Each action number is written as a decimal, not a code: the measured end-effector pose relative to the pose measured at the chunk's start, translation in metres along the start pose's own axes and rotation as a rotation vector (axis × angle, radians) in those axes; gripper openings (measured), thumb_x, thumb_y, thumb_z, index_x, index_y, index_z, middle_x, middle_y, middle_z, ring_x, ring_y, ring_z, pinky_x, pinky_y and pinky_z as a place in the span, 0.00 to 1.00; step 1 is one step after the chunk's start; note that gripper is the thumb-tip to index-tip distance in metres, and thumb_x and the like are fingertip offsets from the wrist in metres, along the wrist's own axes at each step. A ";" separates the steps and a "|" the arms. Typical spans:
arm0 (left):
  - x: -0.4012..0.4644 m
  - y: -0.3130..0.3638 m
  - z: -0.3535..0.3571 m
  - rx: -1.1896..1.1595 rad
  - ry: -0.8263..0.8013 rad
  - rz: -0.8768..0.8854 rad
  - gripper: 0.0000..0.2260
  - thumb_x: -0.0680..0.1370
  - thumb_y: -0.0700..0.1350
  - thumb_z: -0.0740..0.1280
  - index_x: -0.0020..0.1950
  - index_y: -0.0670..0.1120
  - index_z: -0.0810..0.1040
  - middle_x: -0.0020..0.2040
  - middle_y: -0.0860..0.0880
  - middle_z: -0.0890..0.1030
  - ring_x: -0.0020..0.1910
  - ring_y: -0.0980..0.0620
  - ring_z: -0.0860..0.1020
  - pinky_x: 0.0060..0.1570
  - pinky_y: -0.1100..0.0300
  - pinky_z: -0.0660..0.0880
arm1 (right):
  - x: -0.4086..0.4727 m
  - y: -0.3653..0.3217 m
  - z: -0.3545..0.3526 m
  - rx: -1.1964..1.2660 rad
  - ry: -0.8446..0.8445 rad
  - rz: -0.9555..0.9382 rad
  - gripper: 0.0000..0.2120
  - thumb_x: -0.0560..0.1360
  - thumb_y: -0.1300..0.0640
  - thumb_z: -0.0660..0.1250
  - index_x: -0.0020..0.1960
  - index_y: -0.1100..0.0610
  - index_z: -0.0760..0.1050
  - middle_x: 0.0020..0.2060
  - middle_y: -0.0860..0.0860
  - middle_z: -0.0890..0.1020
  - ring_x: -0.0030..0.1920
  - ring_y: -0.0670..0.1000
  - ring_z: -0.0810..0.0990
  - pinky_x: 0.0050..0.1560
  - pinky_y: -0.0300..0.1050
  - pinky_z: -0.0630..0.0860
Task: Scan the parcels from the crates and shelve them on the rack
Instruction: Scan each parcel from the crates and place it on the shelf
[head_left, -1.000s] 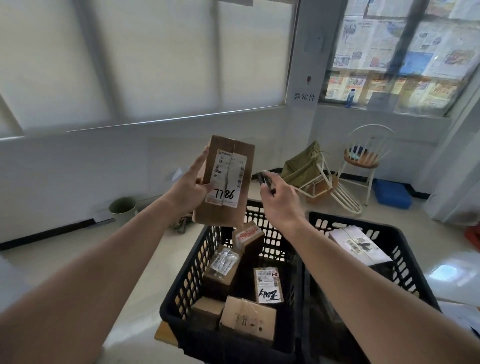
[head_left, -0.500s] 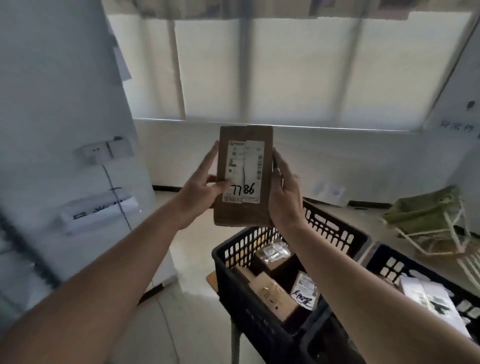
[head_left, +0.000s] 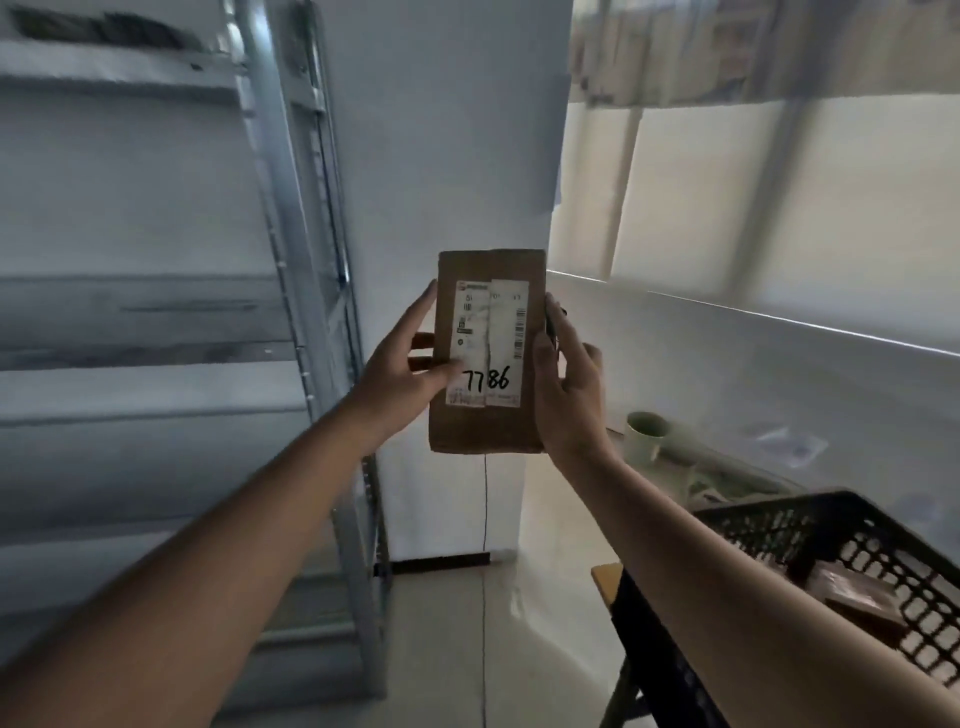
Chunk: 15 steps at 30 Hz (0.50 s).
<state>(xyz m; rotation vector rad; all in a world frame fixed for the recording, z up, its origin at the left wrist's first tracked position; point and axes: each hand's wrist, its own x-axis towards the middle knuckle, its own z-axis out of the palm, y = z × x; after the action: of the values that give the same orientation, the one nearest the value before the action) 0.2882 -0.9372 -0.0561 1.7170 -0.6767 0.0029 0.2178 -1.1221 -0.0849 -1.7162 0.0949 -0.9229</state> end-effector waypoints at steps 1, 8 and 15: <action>-0.009 -0.002 -0.021 0.014 0.032 0.004 0.40 0.80 0.42 0.74 0.81 0.71 0.57 0.62 0.53 0.81 0.59 0.55 0.83 0.52 0.55 0.85 | -0.006 -0.007 0.020 0.022 -0.026 -0.003 0.22 0.88 0.46 0.60 0.81 0.40 0.68 0.58 0.49 0.70 0.61 0.47 0.78 0.50 0.40 0.85; -0.074 -0.014 -0.169 0.126 0.209 0.027 0.41 0.79 0.40 0.74 0.82 0.68 0.57 0.68 0.53 0.78 0.65 0.54 0.80 0.53 0.59 0.84 | -0.058 -0.056 0.162 0.101 -0.151 -0.066 0.22 0.88 0.47 0.60 0.82 0.40 0.66 0.57 0.48 0.70 0.55 0.36 0.79 0.45 0.28 0.79; -0.129 -0.032 -0.303 0.320 0.367 0.049 0.42 0.79 0.41 0.75 0.84 0.66 0.55 0.78 0.56 0.69 0.72 0.51 0.74 0.58 0.54 0.83 | -0.107 -0.100 0.297 0.154 -0.236 -0.102 0.23 0.87 0.44 0.59 0.81 0.37 0.65 0.59 0.49 0.70 0.57 0.36 0.78 0.50 0.32 0.81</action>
<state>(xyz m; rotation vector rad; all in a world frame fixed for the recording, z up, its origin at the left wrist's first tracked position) 0.3020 -0.6071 -0.0485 1.9359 -0.4600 0.4721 0.2885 -0.7989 -0.0756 -1.6849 -0.2163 -0.7735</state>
